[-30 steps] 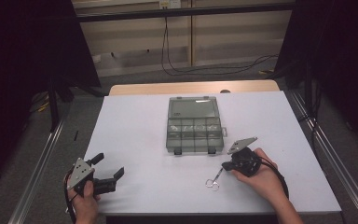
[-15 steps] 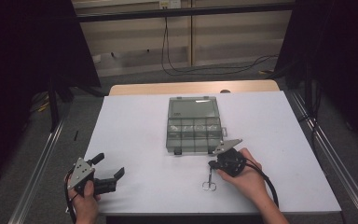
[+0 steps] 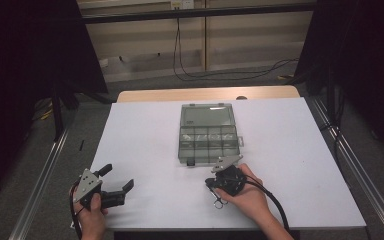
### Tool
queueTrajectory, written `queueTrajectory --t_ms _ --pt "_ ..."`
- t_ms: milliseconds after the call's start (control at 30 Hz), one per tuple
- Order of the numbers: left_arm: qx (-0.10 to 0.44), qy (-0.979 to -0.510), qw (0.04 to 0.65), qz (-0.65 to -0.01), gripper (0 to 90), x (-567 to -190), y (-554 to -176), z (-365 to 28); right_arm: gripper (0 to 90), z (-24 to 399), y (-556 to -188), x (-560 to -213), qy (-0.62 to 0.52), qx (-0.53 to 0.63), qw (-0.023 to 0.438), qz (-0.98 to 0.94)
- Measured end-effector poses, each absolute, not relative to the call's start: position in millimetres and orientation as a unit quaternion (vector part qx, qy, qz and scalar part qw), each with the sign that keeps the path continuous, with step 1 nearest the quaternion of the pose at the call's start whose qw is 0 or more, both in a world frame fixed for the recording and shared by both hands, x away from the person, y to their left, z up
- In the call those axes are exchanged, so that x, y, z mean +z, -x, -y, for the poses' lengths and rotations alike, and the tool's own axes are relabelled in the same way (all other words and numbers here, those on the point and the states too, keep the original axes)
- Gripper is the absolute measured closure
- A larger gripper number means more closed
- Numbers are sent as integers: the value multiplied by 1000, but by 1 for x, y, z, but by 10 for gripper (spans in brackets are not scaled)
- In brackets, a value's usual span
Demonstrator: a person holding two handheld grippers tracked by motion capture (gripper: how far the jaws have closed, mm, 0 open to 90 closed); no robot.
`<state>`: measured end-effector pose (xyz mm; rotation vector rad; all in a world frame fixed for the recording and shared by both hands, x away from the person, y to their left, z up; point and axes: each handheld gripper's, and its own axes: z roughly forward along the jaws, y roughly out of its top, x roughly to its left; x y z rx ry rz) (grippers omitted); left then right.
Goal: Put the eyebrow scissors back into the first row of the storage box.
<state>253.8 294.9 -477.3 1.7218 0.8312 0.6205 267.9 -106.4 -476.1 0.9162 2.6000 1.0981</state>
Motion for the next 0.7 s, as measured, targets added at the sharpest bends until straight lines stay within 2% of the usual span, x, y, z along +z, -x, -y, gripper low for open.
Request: queueTrajectory --t_ms 67,100,267,333,367,400,500,567,600,700 --pt "260 -723 537 -349 42 -477 -254 -295 879 107 -267 -474 -306 373 93 -871" --pt "262 -724 537 -346 43 -477 -254 -295 784 109 -265 -470 -310 388 103 -862" --pt "259 -722 538 -351 44 -477 -254 -295 736 115 -259 -462 -317 387 90 -862" --pt "262 -724 535 -349 45 -477 -255 -295 635 113 -255 -460 -330 365 112 -863" --pt "260 -724 535 -351 45 -477 -254 -295 619 109 -250 -460 -347 346 129 -862" --pt "260 -724 535 -351 45 -477 -254 -295 619 109 -250 -460 -347 346 129 -862" --pt "257 -722 538 -351 45 -477 -254 -295 700 105 -245 -462 -344 350 95 -866" --pt "257 -721 540 -349 45 -477 -255 -295 717 104 -244 -463 -345 341 96 -869" --pt "259 -723 537 -349 45 -477 -255 -296 762 102 -244 -466 -361 321 85 -871" --pt "259 -724 535 -351 46 -477 -255 -296 806 102 -244 -468 -377 314 79 -868"
